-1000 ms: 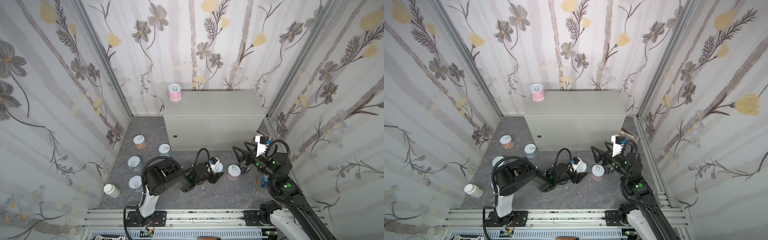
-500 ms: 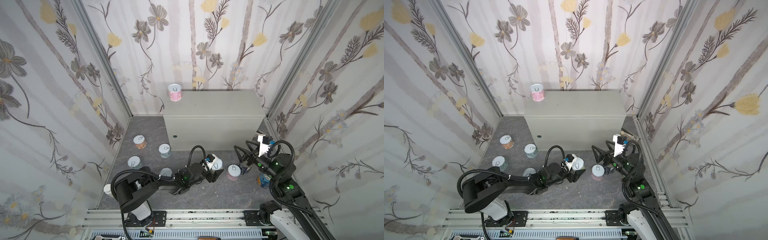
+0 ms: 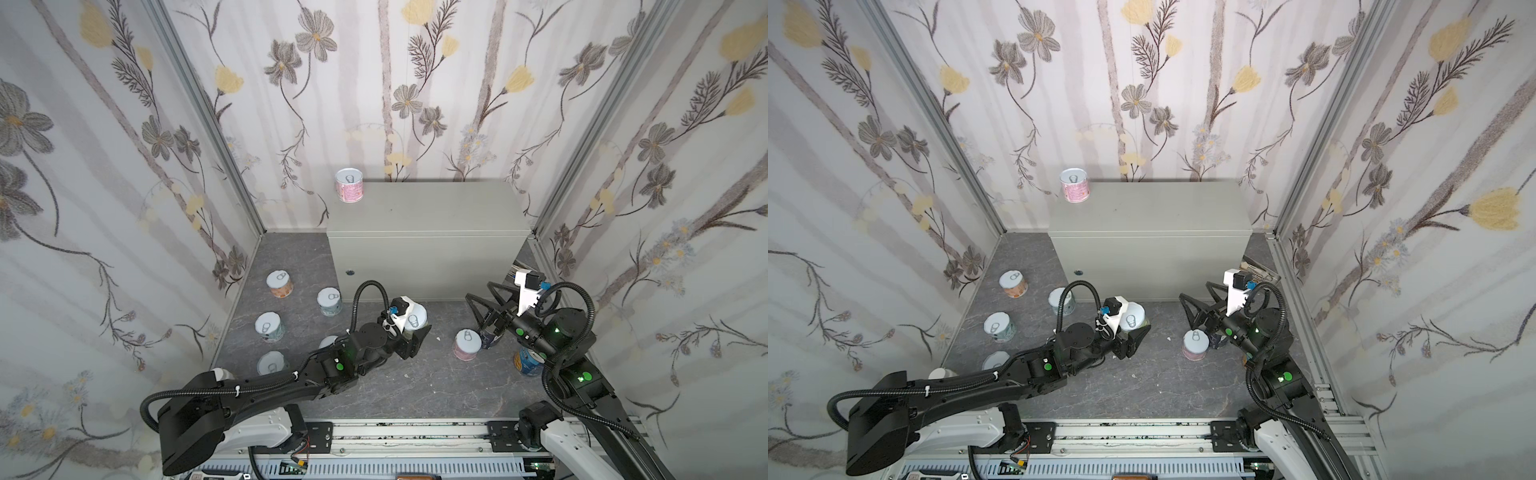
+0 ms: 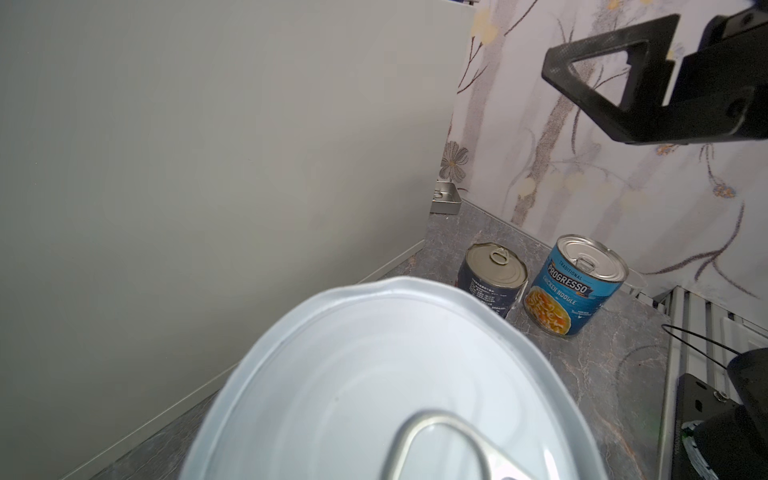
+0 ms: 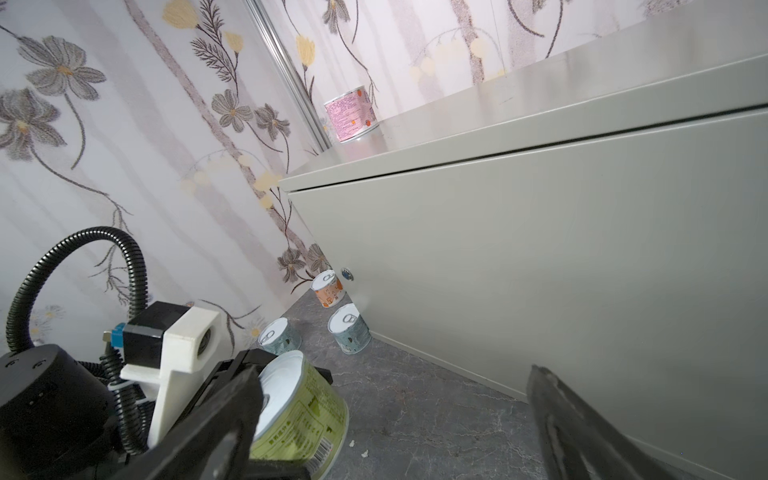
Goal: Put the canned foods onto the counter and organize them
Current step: 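Carry the green can up toward the cabinet top beside the pink can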
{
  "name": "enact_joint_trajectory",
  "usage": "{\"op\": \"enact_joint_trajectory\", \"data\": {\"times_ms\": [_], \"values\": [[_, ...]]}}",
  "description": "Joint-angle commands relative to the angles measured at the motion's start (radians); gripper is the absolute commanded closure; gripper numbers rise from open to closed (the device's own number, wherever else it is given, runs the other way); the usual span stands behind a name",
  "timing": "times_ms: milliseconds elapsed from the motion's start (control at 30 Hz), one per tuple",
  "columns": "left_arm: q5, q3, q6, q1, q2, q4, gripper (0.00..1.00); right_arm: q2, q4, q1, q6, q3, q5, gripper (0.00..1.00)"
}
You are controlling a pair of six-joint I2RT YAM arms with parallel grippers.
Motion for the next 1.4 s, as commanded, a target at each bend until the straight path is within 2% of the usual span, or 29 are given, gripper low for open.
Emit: {"op": "enact_joint_trajectory", "data": {"times_ms": [0, 233, 533, 867, 1167, 1367], "values": [[-0.103, 0.058, -0.013, 0.001, -0.055, -0.138, 0.31, 0.016, -0.003, 0.06, -0.001, 0.022, 0.071, 0.0], [-0.194, 0.242, -0.082, 0.001, -0.106, -0.441, 0.32, 0.064, 0.038, 0.175, 0.003, 0.04, 0.148, 0.0], [-0.299, 0.468, -0.098, 0.028, -0.099, -0.719, 0.31, 0.139, 0.102, 0.256, 0.018, 0.045, 0.152, 0.0], [-0.179, 0.725, -0.061, 0.192, -0.048, -0.87, 0.32, 0.188, 0.139, 0.306, 0.009, 0.067, 0.156, 0.0], [-0.052, 0.976, -0.01, 0.429, 0.112, -0.965, 0.32, 0.233, 0.171, 0.31, -0.006, 0.087, 0.15, 0.0], [-0.049, 1.119, 0.033, 0.508, 0.238, -0.971, 0.32, 0.257, 0.186, 0.31, -0.025, 0.084, 0.145, 0.0]]}}
